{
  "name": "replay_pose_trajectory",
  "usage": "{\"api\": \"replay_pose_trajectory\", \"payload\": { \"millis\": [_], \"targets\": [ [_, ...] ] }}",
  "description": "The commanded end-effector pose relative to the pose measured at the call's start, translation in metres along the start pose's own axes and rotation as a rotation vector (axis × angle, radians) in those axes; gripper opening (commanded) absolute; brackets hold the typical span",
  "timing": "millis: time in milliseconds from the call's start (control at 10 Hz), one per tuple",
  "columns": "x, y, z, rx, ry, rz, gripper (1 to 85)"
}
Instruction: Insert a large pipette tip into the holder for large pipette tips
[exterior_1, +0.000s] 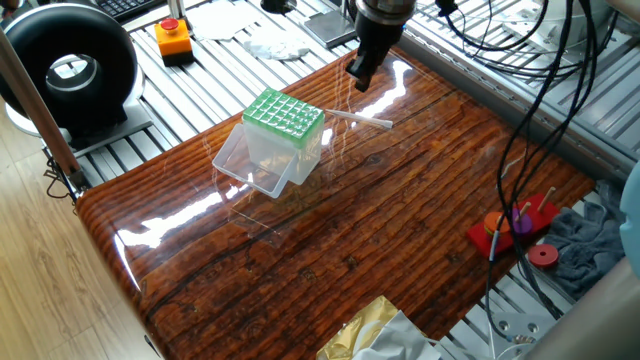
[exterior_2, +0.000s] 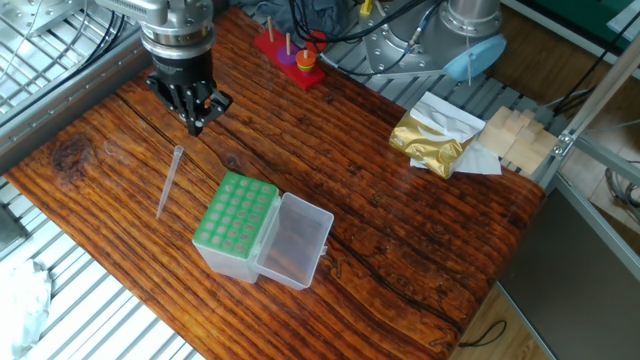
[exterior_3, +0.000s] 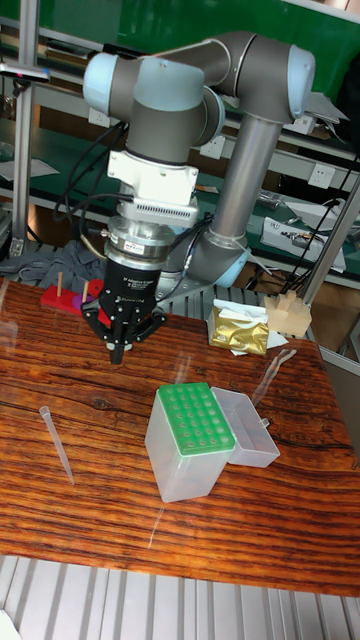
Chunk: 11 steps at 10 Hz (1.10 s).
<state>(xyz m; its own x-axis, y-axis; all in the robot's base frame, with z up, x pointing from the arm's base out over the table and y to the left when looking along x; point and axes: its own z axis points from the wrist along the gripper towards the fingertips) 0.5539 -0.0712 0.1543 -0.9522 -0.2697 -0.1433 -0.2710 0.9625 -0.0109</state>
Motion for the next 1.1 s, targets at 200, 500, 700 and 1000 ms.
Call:
{"api": "replay_pose_trajectory", "payload": {
  "millis": [200,500,700,1000],
  "targets": [
    [-0.024,0.022,-0.014,0.026,0.03,-0.03,1.0],
    [-0.018,0.026,-0.022,0.057,0.083,-0.03,1.0],
    [-0.017,0.03,-0.017,0.027,0.088,-0.027,1.0],
    [-0.034,0.044,-0.012,-0.025,0.032,0.049,1.0]
  ]
}}
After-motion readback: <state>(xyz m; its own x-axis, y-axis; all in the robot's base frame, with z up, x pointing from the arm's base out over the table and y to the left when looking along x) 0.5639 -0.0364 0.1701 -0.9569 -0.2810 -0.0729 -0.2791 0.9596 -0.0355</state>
